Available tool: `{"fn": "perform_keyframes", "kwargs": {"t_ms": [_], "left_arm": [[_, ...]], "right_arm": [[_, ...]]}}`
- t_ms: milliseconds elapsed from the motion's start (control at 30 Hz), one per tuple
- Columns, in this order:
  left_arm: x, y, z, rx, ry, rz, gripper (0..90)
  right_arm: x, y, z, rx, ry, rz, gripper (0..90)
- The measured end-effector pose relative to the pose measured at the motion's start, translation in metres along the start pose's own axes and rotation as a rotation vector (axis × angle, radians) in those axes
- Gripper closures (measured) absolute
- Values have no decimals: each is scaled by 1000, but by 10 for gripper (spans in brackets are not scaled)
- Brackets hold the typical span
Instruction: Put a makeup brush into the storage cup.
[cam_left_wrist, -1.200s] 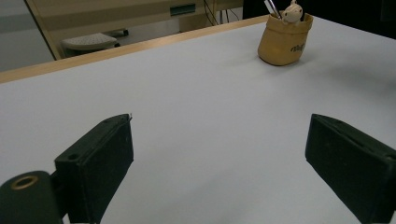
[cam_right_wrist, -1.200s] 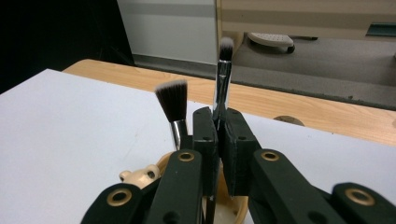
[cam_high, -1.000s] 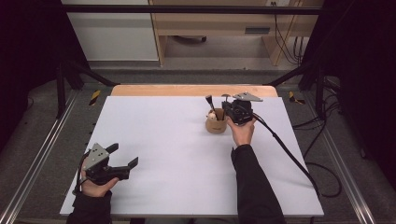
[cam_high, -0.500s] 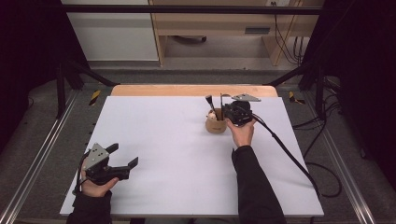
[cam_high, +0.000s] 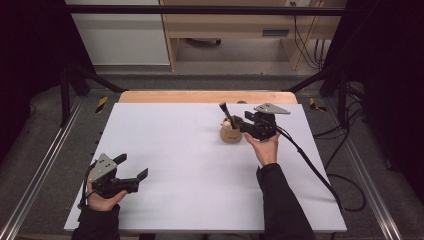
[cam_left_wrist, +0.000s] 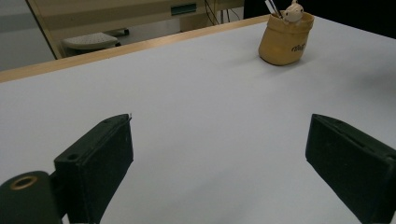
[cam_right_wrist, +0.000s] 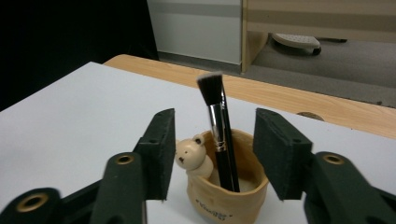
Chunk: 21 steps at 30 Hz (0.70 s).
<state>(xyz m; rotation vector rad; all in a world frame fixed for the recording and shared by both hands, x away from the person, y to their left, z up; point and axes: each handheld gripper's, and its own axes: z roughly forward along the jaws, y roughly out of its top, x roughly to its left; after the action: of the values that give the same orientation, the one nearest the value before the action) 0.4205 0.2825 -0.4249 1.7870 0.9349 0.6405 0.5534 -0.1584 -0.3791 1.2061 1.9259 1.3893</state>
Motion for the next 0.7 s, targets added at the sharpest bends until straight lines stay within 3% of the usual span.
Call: {"fn": "perform_keyframes", "kwargs": {"t_ms": [133, 400, 700], "left_arm": [[0, 0, 0, 3, 0, 1, 71], [-1, 0, 1, 6, 1, 1, 68], [-1, 0, 1, 7, 2, -1, 66]], "right_arm": [[5, -1, -12, -13, 19, -31, 389], [12, -8, -32, -19, 47, -48, 230], [15, -18, -50, -20, 57, -67, 120]]}}
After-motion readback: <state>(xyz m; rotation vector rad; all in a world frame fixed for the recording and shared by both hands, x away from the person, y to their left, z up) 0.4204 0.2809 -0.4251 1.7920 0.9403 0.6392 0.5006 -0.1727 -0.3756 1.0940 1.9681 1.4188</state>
